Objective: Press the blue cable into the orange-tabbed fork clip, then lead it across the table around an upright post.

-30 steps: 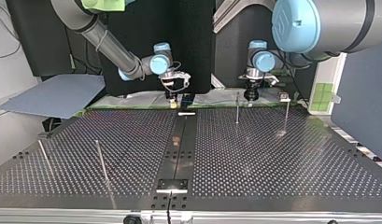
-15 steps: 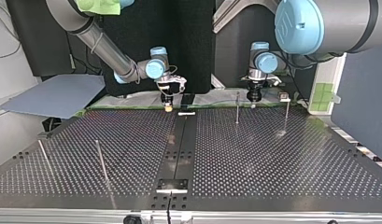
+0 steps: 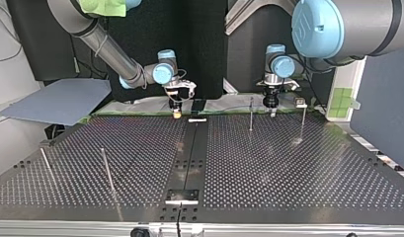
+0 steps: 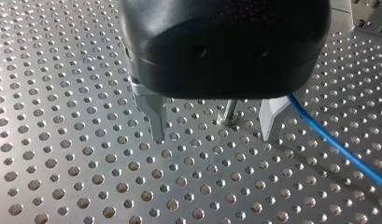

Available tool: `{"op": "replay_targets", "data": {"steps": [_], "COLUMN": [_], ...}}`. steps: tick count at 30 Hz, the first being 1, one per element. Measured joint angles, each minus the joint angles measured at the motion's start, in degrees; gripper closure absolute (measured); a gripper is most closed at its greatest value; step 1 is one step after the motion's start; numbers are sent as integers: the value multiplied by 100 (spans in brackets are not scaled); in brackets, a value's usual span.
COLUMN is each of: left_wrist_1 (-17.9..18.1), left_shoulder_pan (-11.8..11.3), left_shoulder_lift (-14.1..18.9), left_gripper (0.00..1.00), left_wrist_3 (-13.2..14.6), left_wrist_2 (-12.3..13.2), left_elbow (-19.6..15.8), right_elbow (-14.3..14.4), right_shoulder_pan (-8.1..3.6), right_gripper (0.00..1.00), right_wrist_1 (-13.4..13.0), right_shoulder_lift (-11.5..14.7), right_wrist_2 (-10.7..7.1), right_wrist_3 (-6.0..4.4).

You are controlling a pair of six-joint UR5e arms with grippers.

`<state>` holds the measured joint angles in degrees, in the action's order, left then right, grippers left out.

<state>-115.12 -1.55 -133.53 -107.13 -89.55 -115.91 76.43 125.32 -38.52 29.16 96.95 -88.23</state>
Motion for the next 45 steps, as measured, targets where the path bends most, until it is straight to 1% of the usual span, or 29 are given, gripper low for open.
{"op": "replay_targets", "data": {"steps": [4,8,17,20,28,33,37,41,45], "left_wrist_1": [-50,-185,-599,-748,-1138,-1383,-1584,-1649,-1557], "left_shoulder_pan": [-5,-4,-1,-3,6,31,11,2,0], "left_shoulder_lift": [0,0,1,4,8,21,24,31,96], "left_gripper": [2,2,2,2,2,2,2,2,2], "left_wrist_3": [6,106,461,508,631,737,760,775,777], "left_wrist_2": [23,54,34,49,243,269,248,230,221], "left_elbow": [0,0,0,0,-6,-51,-111,-128,-177], "right_elbow": [1,0,-9,-11,-10,-15,-17,-24,-28], "right_shoulder_pan": [-1,-3,-5,-6,-20,-27,-29,-29,-30], "right_gripper": [100,100,100,100,100,100,100,100,100], "right_wrist_1": [8,9,10,10,21,41,43,40,40], "right_shoulder_lift": [0,0,-1,-1,0,1,1,0,-1], "right_wrist_2": [-1,0,-8,-9,-9,-9,-9,-9,-9], "right_wrist_3": [5,6,4,3,24,39,51,77,86]}}
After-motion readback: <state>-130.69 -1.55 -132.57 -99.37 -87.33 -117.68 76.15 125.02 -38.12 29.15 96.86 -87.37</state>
